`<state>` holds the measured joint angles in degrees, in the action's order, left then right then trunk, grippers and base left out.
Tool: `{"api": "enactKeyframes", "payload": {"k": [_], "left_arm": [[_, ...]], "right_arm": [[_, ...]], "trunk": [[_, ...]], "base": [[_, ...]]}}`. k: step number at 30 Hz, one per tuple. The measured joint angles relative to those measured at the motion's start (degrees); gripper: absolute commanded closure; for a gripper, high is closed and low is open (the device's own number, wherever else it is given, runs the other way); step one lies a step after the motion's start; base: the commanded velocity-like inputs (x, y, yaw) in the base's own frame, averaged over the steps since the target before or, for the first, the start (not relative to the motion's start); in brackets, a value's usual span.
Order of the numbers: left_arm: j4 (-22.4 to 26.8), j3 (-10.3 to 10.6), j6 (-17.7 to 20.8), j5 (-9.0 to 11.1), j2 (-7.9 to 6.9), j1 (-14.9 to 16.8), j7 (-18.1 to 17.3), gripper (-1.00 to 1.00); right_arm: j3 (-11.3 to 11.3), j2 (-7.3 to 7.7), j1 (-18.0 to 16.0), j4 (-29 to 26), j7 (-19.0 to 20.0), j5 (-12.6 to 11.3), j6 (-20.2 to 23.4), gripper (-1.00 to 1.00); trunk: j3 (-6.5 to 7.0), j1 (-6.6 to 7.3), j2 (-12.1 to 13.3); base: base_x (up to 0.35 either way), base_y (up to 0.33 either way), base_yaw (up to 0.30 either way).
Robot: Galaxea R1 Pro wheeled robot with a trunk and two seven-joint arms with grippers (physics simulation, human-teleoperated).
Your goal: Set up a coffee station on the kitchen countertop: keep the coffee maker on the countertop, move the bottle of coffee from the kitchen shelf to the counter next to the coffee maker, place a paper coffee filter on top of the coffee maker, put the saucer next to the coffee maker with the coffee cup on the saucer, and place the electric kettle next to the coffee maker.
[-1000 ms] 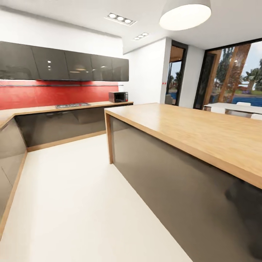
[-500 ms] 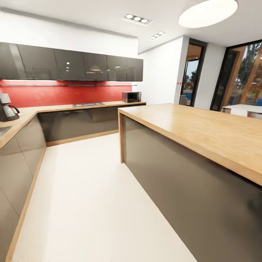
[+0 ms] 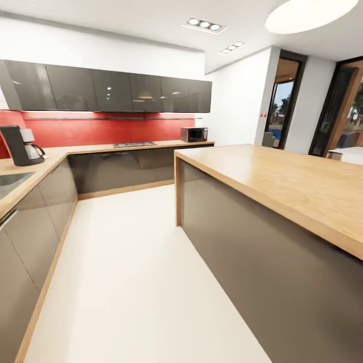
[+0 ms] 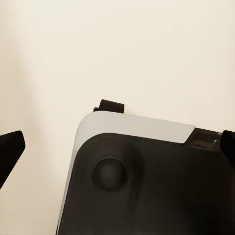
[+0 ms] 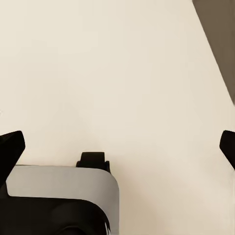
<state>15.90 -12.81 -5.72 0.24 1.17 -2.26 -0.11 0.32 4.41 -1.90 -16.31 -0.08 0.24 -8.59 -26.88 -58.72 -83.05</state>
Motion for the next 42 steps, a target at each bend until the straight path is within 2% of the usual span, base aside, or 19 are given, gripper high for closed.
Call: {"api": "enactKeyframes", "payload": {"k": [37,42], "left_arm": [[0.01,-0.04,-0.03,0.00,-0.01,0.00,-0.01,-1.00],[0.00,0.02,-0.03,0.00,-0.03,0.00,-0.01,-1.00]], "right_arm": [[0.00,-0.03,0.00,0.00,0.00,0.00,-1.16,-1.00],[-0.03,0.09,0.00,0.21,0.05,0.05,-1.05,-1.00]], "trunk": [[0.00,-0.01,0.00],[-0.02,-0.01,0.00]], "base": [[0.002,-0.002,0.237],[0.000,0.000,0.095]]}}
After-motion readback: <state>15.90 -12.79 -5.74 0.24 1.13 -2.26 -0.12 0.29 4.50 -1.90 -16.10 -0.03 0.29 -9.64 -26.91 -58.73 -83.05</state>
